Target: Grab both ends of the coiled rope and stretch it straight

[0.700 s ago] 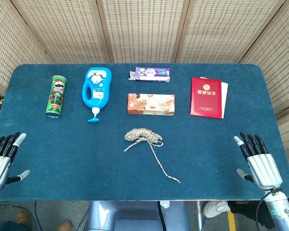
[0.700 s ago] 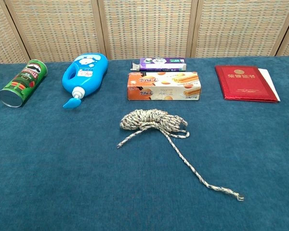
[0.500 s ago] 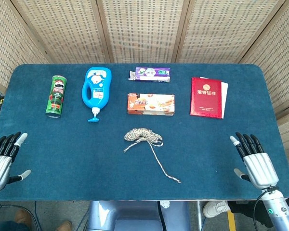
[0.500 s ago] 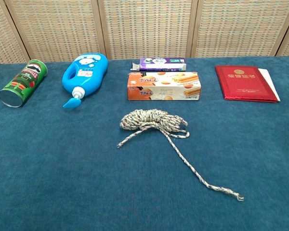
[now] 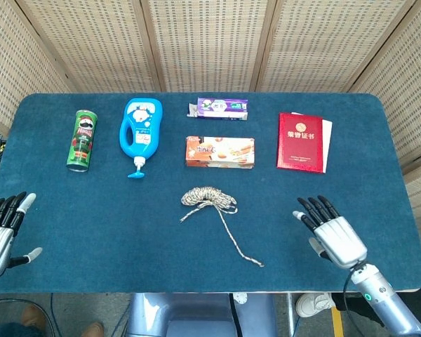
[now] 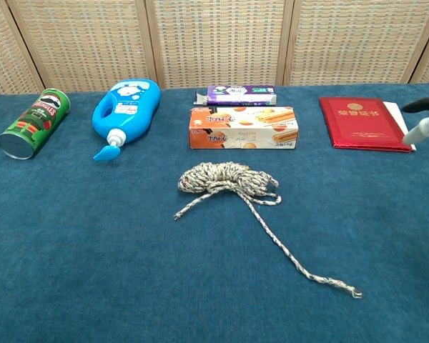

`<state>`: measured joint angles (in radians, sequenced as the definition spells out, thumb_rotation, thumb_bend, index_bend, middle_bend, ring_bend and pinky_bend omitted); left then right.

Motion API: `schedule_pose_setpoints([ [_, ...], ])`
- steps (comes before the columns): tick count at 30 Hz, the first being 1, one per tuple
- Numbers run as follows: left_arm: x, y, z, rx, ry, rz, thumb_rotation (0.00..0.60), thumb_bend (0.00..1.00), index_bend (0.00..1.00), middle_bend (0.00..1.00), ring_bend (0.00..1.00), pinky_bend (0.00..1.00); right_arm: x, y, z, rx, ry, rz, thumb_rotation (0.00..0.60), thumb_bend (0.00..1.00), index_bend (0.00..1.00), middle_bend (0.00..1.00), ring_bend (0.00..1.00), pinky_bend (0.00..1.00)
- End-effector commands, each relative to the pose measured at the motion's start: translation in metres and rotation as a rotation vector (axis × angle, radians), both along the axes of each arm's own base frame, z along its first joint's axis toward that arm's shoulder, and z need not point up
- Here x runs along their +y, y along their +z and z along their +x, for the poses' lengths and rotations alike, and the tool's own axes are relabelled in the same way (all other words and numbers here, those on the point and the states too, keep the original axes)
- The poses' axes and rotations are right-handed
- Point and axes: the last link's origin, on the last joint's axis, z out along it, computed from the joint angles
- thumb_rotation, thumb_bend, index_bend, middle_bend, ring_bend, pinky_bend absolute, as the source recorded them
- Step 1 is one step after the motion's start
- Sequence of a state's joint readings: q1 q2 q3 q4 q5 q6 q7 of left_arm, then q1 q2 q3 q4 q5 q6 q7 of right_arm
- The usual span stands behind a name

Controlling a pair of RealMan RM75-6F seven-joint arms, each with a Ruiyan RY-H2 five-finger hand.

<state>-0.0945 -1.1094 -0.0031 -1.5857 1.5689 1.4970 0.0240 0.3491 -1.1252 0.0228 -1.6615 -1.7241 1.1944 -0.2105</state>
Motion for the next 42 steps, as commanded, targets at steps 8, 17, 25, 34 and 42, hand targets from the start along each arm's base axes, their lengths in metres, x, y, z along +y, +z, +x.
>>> schedule_pose_setpoints([
  [8,0.0,0.003,-0.001,0.004,0.017,0.013,0.6,0.0,0.0,0.0,0.0,0.0,-0.031,-0.042,0.059,0.056,0.192,0.171,0.6,0.77,0.33,0.0,0.0,0.0],
  [17,0.0,0.001,0.003,0.014,0.028,0.007,0.6,0.0,0.0,0.0,0.0,0.0,-0.03,-0.086,0.088,0.195,0.346,0.335,0.6,0.79,0.36,0.0,0.0,0.0],
  [25,0.001,-0.003,0.003,0.015,0.034,0.0,0.6,0.0,0.0,0.0,0.0,0.0,-0.021,-0.102,0.079,0.244,0.347,0.374,0.6,0.79,0.37,0.0,0.0,0.0],
  [34,0.002,-0.007,0.005,0.021,0.036,-0.009,0.6,0.0,0.0,0.0,0.0,0.0,-0.012,-0.111,0.06,0.284,0.318,0.406,0.6,0.79,0.38,0.0,0.0,0.0],
  [42,0.003,-0.011,0.006,0.022,0.035,-0.017,0.6,0.0,0.0,0.0,0.0,0.0,-0.002,-0.115,0.049,0.305,0.305,0.421,0.6,0.79,0.39,0.0,0.0,0.0],
])
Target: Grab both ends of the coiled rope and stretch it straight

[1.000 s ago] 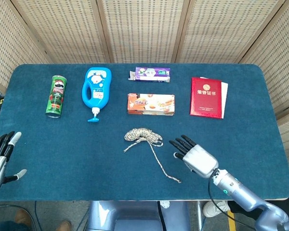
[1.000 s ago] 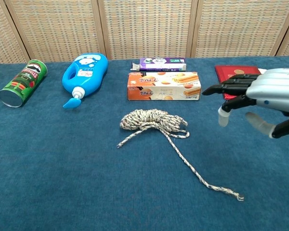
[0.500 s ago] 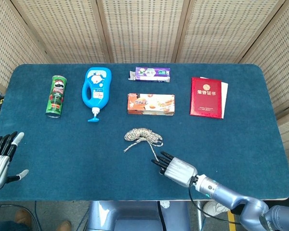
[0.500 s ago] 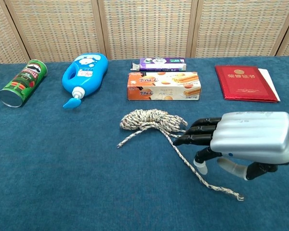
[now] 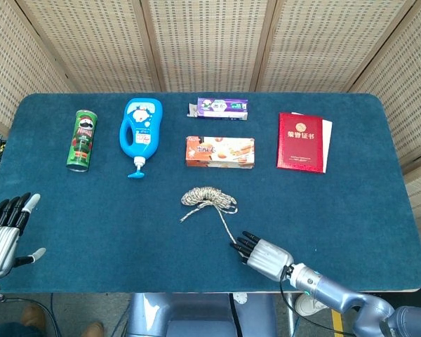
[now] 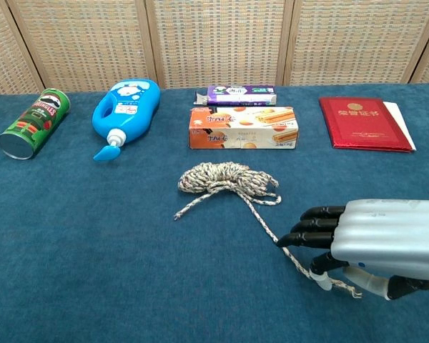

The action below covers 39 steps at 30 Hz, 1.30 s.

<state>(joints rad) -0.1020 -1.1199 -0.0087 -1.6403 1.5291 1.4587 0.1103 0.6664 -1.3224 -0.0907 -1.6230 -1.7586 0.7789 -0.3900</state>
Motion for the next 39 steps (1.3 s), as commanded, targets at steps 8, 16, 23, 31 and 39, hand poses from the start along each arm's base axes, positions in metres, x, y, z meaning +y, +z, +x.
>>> schedule_pose_setpoints([
  [8,-0.001,0.001,0.001,0.0,-0.004,0.005,0.6,0.0,0.0,0.0,0.0,0.0,-0.001,-0.002,-0.014,0.027,-0.019,-0.032,0.6,0.79,0.4,0.0,0.0,0.0],
  [16,-0.001,0.003,-0.001,-0.01,-0.001,0.011,0.6,0.0,0.0,0.0,0.0,0.0,-0.011,0.003,-0.025,0.067,-0.041,-0.111,0.6,0.79,0.4,0.0,0.0,0.0],
  [23,-0.001,0.003,-0.003,-0.016,-0.003,0.01,0.6,0.0,0.0,0.0,0.0,0.0,-0.032,0.02,-0.021,0.072,-0.067,-0.242,0.6,0.79,0.4,0.0,0.0,0.0],
  [31,-0.001,0.002,-0.005,-0.019,-0.005,0.003,0.6,0.0,0.0,0.0,0.0,0.0,-0.035,0.027,-0.018,0.021,-0.168,-0.303,0.6,0.54,0.37,0.0,0.0,0.0],
  [39,-0.002,0.004,-0.008,-0.022,-0.001,0.009,0.6,0.0,0.0,0.0,0.0,0.0,-0.039,0.022,-0.011,-0.112,-0.297,-0.287,0.6,0.39,0.36,0.0,0.0,0.0],
])
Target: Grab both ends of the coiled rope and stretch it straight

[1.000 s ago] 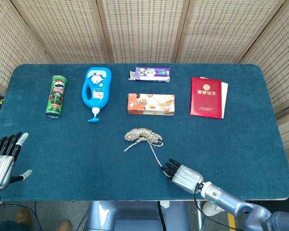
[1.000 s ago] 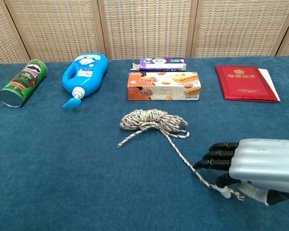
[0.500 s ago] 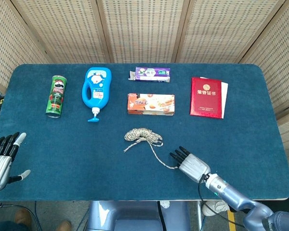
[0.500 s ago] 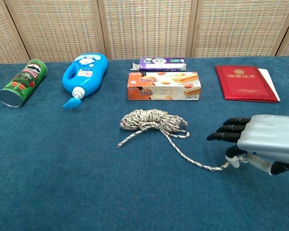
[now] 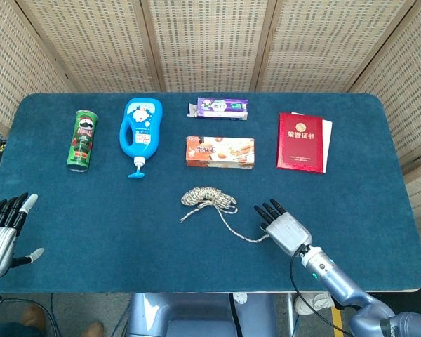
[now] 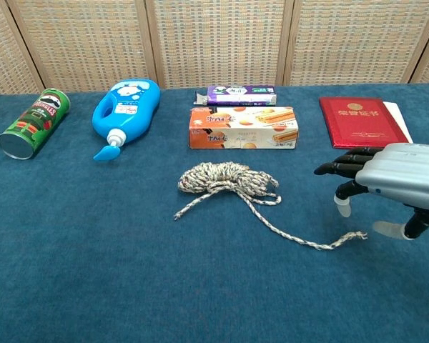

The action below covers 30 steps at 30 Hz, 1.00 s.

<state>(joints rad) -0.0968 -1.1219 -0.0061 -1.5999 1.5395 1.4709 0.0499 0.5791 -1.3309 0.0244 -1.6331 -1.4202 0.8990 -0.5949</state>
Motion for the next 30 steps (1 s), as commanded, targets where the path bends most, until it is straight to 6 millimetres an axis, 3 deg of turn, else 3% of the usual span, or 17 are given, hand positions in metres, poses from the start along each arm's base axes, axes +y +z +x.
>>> schedule_pose_setpoints([
  [1,-0.001,0.001,-0.002,-0.001,0.003,0.002,0.6,0.0,0.0,0.0,0.0,0.0,-0.003,-0.007,0.005,-0.106,-0.079,0.011,0.6,0.39,0.36,0.0,0.0,0.0],
  [9,-0.002,-0.001,-0.004,-0.001,0.006,-0.003,0.6,0.0,0.0,0.0,0.0,0.0,-0.014,-0.026,0.005,-0.185,-0.173,0.016,0.6,0.38,0.37,0.0,0.0,0.0],
  [15,-0.001,-0.002,-0.002,0.006,0.003,-0.01,0.6,0.0,0.0,0.0,0.0,0.0,-0.016,-0.033,0.006,-0.206,-0.205,0.006,0.6,0.32,0.42,0.0,0.0,0.0],
  [30,0.001,-0.006,0.0,0.013,0.007,-0.025,0.6,0.0,0.0,0.0,0.0,0.0,-0.016,-0.035,-0.007,-0.2,-0.255,-0.008,0.6,0.32,0.48,0.0,0.0,0.0],
])
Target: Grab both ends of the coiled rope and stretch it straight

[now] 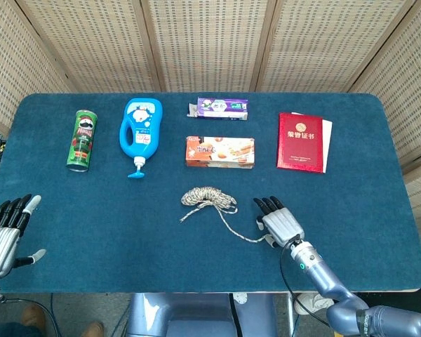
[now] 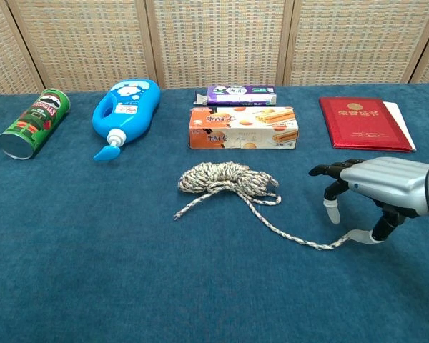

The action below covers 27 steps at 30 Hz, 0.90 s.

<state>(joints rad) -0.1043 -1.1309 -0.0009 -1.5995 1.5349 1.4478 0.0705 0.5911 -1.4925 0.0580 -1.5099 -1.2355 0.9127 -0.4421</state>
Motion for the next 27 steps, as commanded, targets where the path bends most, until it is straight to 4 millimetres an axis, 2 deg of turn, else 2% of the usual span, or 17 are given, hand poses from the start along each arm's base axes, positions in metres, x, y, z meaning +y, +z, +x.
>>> schedule_pose_setpoints([
  [1,0.0,-0.0001,0.0001,-0.001,0.0,-0.001,0.6,0.0,0.0,0.0,0.0,0.0,0.0004,-0.0005,-0.0015,0.003,-0.004,0.002,0.6,0.32,0.48,0.0,0.0,0.0],
  [16,-0.0003,-0.0009,-0.0011,-0.001,0.008,-0.007,0.6,0.0,0.0,0.0,0.0,0.0,-0.0001,-0.0072,-0.0061,0.027,-0.009,0.013,0.6,0.32,0.49,0.0,0.0,0.0],
  [21,0.0002,-0.0022,-0.0018,-0.002,0.011,-0.014,0.6,0.0,0.0,0.0,0.0,0.0,-0.0004,-0.0068,-0.0074,0.028,-0.011,0.01,0.6,0.39,0.55,0.0,0.0,0.0],
  [27,0.0011,-0.003,-0.0015,-0.002,0.009,-0.017,0.6,0.0,0.0,0.0,0.0,0.0,-0.0007,-0.0073,-0.0084,0.03,-0.013,0.009,0.6,0.39,0.56,0.0,0.0,0.0],
])
